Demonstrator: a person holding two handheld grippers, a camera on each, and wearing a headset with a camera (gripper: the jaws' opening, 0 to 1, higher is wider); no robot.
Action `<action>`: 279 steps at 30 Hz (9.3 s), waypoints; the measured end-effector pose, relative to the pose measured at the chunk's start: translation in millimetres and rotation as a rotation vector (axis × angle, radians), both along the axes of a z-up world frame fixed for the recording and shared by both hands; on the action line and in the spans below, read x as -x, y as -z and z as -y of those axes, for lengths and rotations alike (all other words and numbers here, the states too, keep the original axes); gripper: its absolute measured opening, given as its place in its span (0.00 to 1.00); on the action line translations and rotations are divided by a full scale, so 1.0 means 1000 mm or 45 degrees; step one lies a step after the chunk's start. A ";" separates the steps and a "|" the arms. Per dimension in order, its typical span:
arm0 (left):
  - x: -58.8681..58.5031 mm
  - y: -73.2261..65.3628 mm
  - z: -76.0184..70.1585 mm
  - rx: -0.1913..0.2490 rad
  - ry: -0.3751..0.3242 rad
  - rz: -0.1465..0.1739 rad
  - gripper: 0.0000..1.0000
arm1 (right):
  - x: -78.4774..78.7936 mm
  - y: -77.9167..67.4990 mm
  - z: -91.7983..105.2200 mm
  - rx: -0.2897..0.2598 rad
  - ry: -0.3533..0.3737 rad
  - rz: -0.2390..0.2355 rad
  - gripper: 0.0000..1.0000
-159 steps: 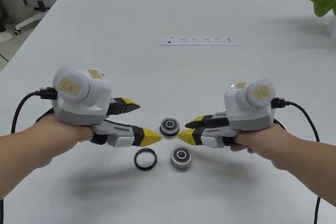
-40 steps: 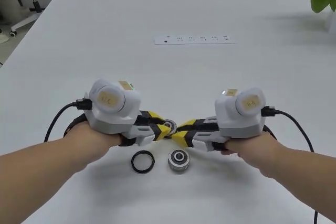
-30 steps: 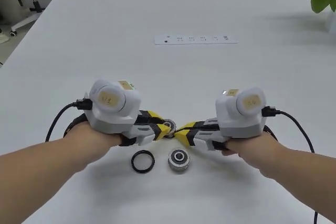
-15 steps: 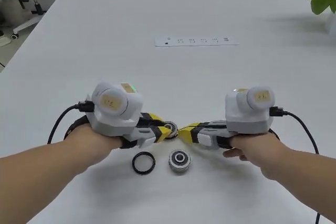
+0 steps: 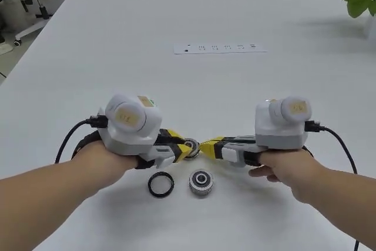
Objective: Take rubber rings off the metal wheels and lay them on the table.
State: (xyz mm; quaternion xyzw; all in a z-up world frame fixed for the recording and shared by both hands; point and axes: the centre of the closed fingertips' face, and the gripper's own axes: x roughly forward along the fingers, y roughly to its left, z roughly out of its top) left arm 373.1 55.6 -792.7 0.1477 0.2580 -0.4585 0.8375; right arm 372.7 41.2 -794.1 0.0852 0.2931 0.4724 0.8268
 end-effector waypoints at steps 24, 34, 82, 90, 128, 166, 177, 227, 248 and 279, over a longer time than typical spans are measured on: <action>0.000 0.001 0.001 -0.004 -0.011 0.011 0.11 | 0.006 -0.011 -0.016 -0.093 -0.036 -0.043 0.00; 0.001 0.001 0.001 0.008 -0.015 0.017 0.12 | 0.006 -0.011 -0.015 -0.068 -0.039 -0.009 0.00; 0.009 -0.038 -0.008 0.135 0.003 0.049 0.30 | 0.001 -0.018 -0.008 -0.098 -0.006 -0.007 0.00; 0.011 -0.048 -0.015 0.161 -0.016 0.062 0.34 | 0.003 -0.022 -0.010 -0.102 -0.025 0.004 0.00; 0.056 -0.066 -0.049 0.201 -0.024 0.096 0.57 | 0.032 -0.038 -0.033 -0.165 -0.184 -0.011 0.00; 0.077 -0.046 -0.072 0.197 -0.087 0.034 0.63 | 0.074 -0.018 -0.060 -0.119 -0.367 -0.116 0.00; 0.078 -0.045 -0.074 0.192 -0.088 0.026 0.63 | 0.076 -0.013 -0.059 -0.102 -0.370 -0.131 0.00; 0.083 -0.041 -0.070 0.184 -0.071 -0.004 0.63 | 0.061 -0.020 -0.052 -0.045 -0.329 -0.038 0.12; 0.080 -0.054 -0.065 0.209 -0.048 0.017 0.63 | 0.040 -0.075 -0.032 -0.135 -0.225 0.099 0.22; 0.079 -0.071 -0.066 0.193 -0.014 0.066 0.73 | 0.052 -0.084 0.031 0.071 -0.211 0.380 0.51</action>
